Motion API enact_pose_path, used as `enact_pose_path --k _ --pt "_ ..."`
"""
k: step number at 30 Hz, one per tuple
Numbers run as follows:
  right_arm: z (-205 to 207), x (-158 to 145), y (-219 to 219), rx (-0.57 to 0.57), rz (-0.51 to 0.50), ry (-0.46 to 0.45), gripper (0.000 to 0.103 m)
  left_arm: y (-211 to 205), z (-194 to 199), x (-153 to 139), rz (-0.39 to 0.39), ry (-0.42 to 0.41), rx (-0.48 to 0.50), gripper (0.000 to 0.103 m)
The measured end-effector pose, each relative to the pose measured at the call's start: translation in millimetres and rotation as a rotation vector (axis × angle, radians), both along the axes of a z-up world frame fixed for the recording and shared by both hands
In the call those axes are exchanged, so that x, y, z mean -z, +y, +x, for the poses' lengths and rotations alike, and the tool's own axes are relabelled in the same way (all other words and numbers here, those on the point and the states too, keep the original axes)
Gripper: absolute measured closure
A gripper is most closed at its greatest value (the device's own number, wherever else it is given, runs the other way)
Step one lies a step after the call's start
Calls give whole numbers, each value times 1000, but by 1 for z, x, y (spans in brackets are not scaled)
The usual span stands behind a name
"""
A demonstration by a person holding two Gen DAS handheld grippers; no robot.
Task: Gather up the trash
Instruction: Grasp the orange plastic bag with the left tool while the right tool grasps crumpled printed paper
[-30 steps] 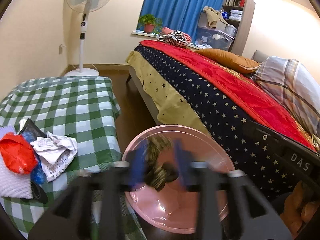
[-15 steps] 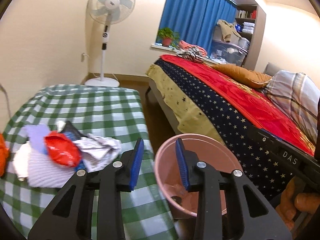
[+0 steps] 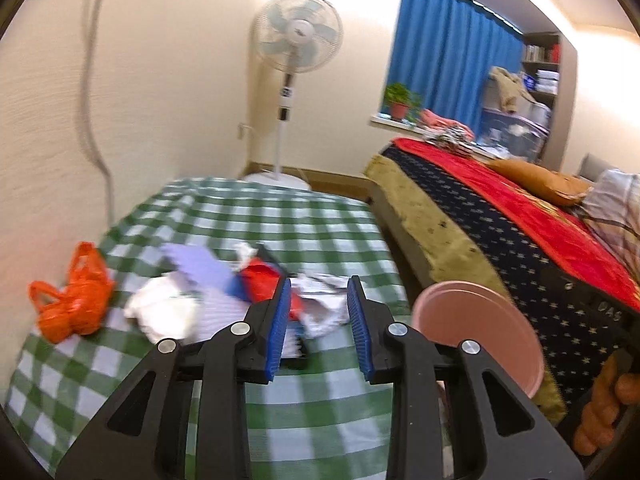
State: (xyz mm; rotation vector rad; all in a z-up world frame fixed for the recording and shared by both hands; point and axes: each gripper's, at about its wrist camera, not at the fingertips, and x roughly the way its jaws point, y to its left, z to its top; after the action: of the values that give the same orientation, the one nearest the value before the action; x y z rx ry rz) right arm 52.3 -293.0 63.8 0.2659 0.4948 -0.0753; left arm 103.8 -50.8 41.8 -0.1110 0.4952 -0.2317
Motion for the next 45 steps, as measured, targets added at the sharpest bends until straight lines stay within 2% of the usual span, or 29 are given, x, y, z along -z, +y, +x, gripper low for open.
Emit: enact_pose_path --k 5,9,16,27,32,35,36,45 --pt "9 2 19 -42 8 -4 75 24 0 11 23 -4 -91 74" --pt "24 7 36 -87 10 -2 75 51 7 19 48 -5 -208 74" --pt "56 24 61 -141 34 18 75 90 19 26 50 3 -368 74" --pt "113 57 84 -179 92 91 74 122 40 39 48 60 -502 74" --pt "140 72 89 -178 110 136 66 134 46 48 43 98 -561 73" --pt "151 81 93 -175 119 163 56 140 51 54 43 120 -594 60" --pt "157 85 95 -178 122 177 55 144 53 56 40 128 -608 58" --pt "174 100 101 -184 110 232 55 159 62 63 21 164 -651 58"
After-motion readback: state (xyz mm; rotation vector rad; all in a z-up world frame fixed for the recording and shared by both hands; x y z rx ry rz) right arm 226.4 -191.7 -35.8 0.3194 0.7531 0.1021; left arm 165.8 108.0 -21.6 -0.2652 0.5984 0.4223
